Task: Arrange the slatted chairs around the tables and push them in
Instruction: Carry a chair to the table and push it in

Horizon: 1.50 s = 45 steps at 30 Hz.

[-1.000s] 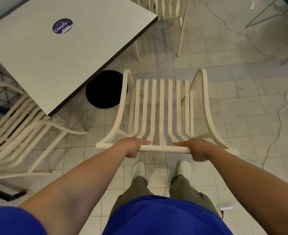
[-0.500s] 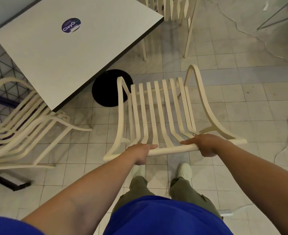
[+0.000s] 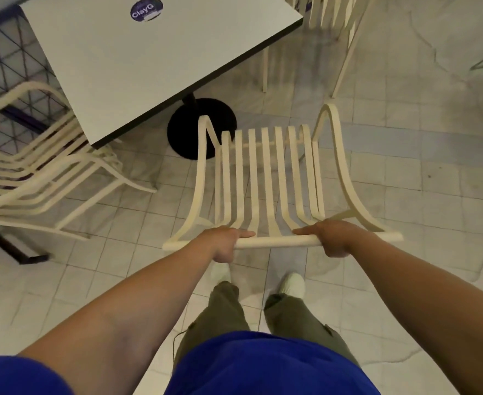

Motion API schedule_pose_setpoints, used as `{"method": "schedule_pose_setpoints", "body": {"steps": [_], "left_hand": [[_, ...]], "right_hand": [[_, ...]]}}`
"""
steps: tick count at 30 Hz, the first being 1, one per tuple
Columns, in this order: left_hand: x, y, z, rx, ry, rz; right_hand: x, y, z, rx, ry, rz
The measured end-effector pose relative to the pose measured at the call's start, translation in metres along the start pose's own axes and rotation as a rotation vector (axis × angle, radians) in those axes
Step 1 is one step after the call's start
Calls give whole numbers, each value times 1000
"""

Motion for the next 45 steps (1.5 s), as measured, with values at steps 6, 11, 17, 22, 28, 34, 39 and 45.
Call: {"method": "schedule_pose_setpoints", "body": {"steps": [6,11,17,22,28,34,39,45], "left_hand": [[4,-3,3,-47,34,-31],[7,-1,-3,-95,21,-54],[4,0,-5,-96,36,-90],[8,-2,-7,-79,7,-76],[3,-3,-6,-41,-37,-72],[3,-3,0,-46,-79,-88],[1,0,5,-49,-104,-61],[-1,13,9,-67,-125,13]], "right_hand": [[-2,0,2,-20,37,4],[-1,1,1,-7,69,-14],[-1,1,6,-22,45,32],[0,-1,4,-2,21,56],[-2,0,-3,18,-43,76],[0,1,-3,23,-111,69],[-3,0,-5,15,-129,84],[-5,-6,-6,17,-167,119]]}}
Point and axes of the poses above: each hand's wrist, its own z-axis away from the middle knuckle, its own y-axis out of the palm, x = y × z, the point moved 10 cm from there along -z, towards the middle knuckle, and after that the axes turned 7 degrees about z, right-handed, at the moved point
